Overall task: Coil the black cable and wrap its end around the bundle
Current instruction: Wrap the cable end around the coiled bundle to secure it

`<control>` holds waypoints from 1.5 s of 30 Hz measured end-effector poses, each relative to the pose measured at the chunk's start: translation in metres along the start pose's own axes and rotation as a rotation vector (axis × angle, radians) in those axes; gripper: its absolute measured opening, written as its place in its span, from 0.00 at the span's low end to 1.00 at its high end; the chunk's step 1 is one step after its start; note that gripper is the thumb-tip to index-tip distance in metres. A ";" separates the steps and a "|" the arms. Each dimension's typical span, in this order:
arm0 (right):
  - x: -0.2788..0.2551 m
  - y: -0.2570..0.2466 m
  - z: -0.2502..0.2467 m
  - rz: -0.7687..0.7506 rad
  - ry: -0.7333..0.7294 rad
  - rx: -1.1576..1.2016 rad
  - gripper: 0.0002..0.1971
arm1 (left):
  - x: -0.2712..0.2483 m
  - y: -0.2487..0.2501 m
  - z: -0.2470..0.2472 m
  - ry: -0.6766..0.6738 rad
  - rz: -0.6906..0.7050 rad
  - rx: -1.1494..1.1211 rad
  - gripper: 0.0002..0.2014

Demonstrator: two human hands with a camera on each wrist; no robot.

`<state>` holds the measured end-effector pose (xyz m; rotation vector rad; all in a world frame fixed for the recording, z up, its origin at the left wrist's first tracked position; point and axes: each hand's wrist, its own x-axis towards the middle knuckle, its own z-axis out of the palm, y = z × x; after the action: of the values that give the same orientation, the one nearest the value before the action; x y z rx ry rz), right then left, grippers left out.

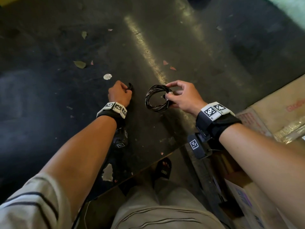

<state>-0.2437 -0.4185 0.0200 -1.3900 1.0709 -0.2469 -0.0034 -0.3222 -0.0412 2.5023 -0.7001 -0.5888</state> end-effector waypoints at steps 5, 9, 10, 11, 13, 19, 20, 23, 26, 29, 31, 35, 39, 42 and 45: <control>-0.008 -0.006 0.004 -0.005 -0.045 0.029 0.14 | -0.013 -0.007 -0.011 -0.077 -0.138 -0.177 0.04; -0.020 -0.012 0.014 -0.031 -0.098 0.061 0.14 | -0.034 -0.015 -0.019 -0.201 -0.266 -0.411 0.02; -0.022 -0.012 0.016 -0.036 -0.111 0.065 0.14 | -0.038 -0.018 -0.021 -0.226 -0.294 -0.470 0.03; -0.024 -0.013 0.019 -0.039 -0.127 0.063 0.15 | -0.043 -0.020 -0.025 -0.264 -0.317 -0.524 0.03; -0.026 -0.014 0.024 -0.043 -0.159 0.063 0.15 | -0.052 -0.024 -0.031 -0.344 -0.332 -0.626 0.04; -0.036 -0.024 0.038 -0.069 -0.183 0.072 0.15 | -0.079 -0.028 -0.053 -0.477 -0.328 -0.794 0.02; -0.038 -0.026 0.040 -0.073 -0.185 0.068 0.15 | -0.083 -0.028 -0.056 -0.499 -0.328 -0.820 0.04; -0.044 -0.030 0.046 -0.076 -0.186 0.054 0.16 | -0.094 -0.028 -0.063 -0.518 -0.353 -0.870 0.07; -0.048 -0.031 0.050 -0.075 -0.179 0.060 0.17 | -0.100 -0.027 -0.069 -0.505 -0.406 -0.911 0.06; -0.052 -0.032 0.051 -0.078 -0.180 0.054 0.17 | -0.102 -0.028 -0.071 -0.492 -0.436 -0.932 0.07; -0.055 -0.032 0.051 -0.083 -0.182 0.050 0.17 | -0.105 -0.028 -0.070 -0.479 -0.435 -0.919 0.12; -0.060 -0.031 0.050 -0.081 -0.182 0.041 0.17 | -0.109 -0.026 -0.073 -0.504 -0.448 -0.943 0.09; -0.062 -0.031 0.052 -0.095 -0.184 0.058 0.15 | -0.111 -0.028 -0.075 -0.544 -0.454 -0.991 0.17; -0.061 -0.031 0.055 -0.104 -0.188 0.060 0.14 | -0.113 -0.030 -0.077 -0.607 -0.454 -0.998 0.18; -0.059 -0.029 0.058 -0.103 -0.190 0.056 0.14 | -0.114 -0.030 -0.082 -0.626 -0.438 -0.954 0.16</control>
<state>-0.2209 -0.3444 0.0623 -1.3905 0.8311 -0.2139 -0.0388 -0.2085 0.0381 1.5374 0.0120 -1.4790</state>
